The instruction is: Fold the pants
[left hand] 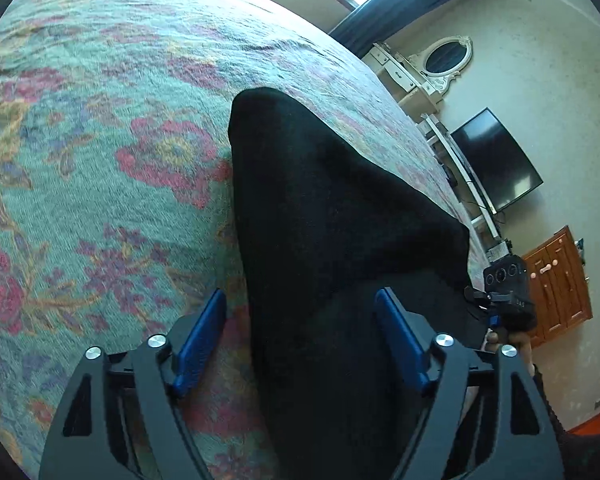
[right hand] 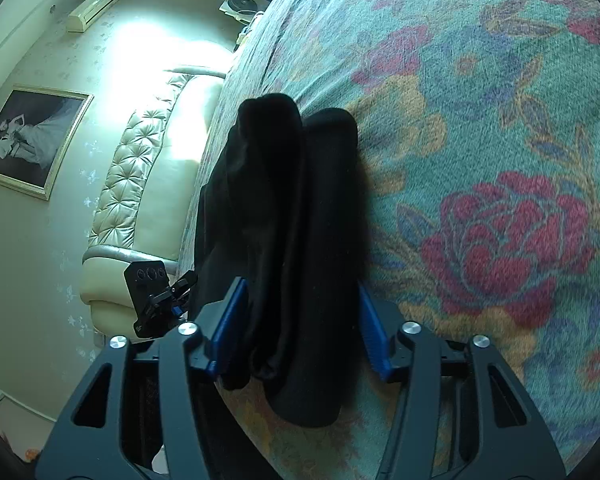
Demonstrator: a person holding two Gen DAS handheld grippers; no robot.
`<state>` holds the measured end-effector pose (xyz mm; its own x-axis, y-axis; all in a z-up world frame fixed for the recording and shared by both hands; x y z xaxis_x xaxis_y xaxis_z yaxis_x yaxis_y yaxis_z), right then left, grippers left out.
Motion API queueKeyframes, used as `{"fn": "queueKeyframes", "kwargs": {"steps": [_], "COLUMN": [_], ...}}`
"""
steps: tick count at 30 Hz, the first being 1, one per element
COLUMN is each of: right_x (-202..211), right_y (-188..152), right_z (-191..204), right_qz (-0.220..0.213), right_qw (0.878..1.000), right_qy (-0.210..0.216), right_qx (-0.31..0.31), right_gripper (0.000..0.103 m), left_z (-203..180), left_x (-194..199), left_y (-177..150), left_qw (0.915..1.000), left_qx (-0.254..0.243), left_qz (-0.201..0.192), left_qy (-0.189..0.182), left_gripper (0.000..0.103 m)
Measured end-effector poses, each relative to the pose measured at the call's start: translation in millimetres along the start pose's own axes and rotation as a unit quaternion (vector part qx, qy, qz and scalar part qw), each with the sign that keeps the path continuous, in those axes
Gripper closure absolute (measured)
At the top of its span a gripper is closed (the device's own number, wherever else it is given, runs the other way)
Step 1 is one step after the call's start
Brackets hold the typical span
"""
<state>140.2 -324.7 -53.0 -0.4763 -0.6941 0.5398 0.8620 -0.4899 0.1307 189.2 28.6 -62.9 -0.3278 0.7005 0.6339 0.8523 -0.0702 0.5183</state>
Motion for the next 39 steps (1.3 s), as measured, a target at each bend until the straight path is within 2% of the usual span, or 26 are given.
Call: {"fn": "queueKeyframes", "kwargs": {"steps": [1,2,8,10,12,13,16,22,39], "right_x": [2,3,-3,-5,-8,-8,-5,0,-1], "right_y": [-6,-13,-44,-47,-47,-48,-50,-54,-52], "right_z": [3,4,12,10,7,6,7,3,-1], "right_qz": [0.004,0.009,0.018,0.010,0.010,0.009,0.004,-0.004,-0.003], "right_qw": [1.000,1.000,1.000,1.000,1.000,1.000,1.000,0.999,0.998], "right_qy": [0.004,0.004,-0.001,-0.017,-0.014,-0.008,0.013,0.039,0.045], "right_qx": [0.002,0.005,0.009,0.006,-0.001,-0.005,-0.017,-0.034,-0.042], "right_gripper": [0.032,0.030,0.031,0.054,0.064,0.067,0.071,0.074,0.074], "left_z": [-2,-4,-13,-15,-17,-17,-18,-24,-26], "left_x": [3,5,17,19,19,18,18,26,23], "left_y": [-5,-10,-40,-46,-49,-50,-50,-52,-49], "left_qw": [1.0000,1.0000,0.9994,0.9990,0.9995,0.9997,0.9993,0.9997,0.9997], "left_qx": [0.001,-0.001,0.023,0.030,0.024,0.021,0.032,0.003,0.006], "left_qz": [0.004,0.008,0.011,0.007,0.005,0.008,0.013,0.014,0.013], "left_qy": [0.000,0.000,-0.023,-0.034,-0.021,-0.013,-0.014,0.019,0.018], "left_gripper": [0.024,0.024,0.022,0.022,0.028,0.040,0.051,0.057,0.058]}}
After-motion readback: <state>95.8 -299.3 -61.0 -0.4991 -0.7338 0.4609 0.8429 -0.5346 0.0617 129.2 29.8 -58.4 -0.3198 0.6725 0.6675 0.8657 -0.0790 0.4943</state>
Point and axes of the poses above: each gripper's, at about its wrist camera, not at the fingertips, and x roughly against the way its jaws point, z to its left, y to its top, the point moved 4 cm from there along -x, roughly the way its jaws point, and after that the axes turned 6 degrees about -x, right-handed, at the moved point
